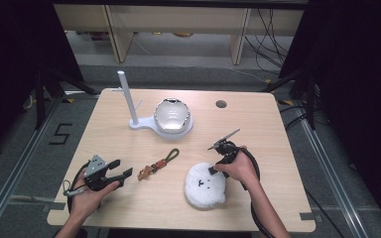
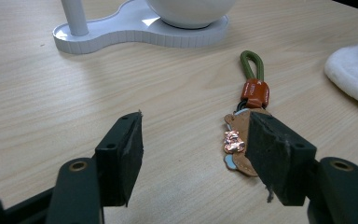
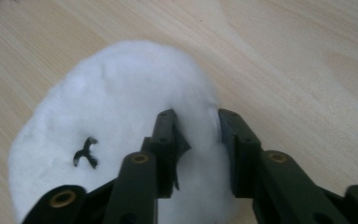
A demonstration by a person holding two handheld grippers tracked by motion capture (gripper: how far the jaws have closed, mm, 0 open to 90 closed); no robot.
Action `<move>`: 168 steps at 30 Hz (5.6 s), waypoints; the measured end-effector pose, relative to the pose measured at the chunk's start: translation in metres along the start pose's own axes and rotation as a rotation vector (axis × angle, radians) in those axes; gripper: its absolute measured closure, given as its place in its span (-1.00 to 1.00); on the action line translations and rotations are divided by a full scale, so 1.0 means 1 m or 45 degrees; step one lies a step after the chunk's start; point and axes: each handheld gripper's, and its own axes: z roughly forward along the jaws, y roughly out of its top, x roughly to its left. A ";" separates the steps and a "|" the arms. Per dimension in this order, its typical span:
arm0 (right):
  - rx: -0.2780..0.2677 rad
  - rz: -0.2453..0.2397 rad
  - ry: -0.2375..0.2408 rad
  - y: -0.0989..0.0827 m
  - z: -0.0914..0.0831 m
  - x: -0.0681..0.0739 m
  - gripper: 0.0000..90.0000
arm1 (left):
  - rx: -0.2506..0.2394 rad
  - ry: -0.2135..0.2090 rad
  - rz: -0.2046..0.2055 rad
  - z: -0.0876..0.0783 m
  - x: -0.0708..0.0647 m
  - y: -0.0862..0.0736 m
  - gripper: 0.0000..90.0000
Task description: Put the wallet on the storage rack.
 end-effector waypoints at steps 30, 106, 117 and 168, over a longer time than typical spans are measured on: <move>-0.577 -0.020 -0.084 -0.018 -0.066 0.019 0.85 | -0.001 0.004 -0.007 -0.001 0.000 -0.002 -0.20; -1.080 -0.193 -0.224 0.101 -0.088 0.040 0.85 | -0.034 -0.007 -0.013 -0.003 -0.002 -0.003 -0.20; -1.088 -0.168 -0.216 0.117 -0.087 0.044 0.85 | -0.035 -0.011 -0.011 -0.003 -0.002 -0.002 -0.20; -1.075 -0.156 -0.240 0.157 -0.046 0.050 0.85 | -0.035 -0.018 -0.005 -0.004 -0.003 -0.003 -0.20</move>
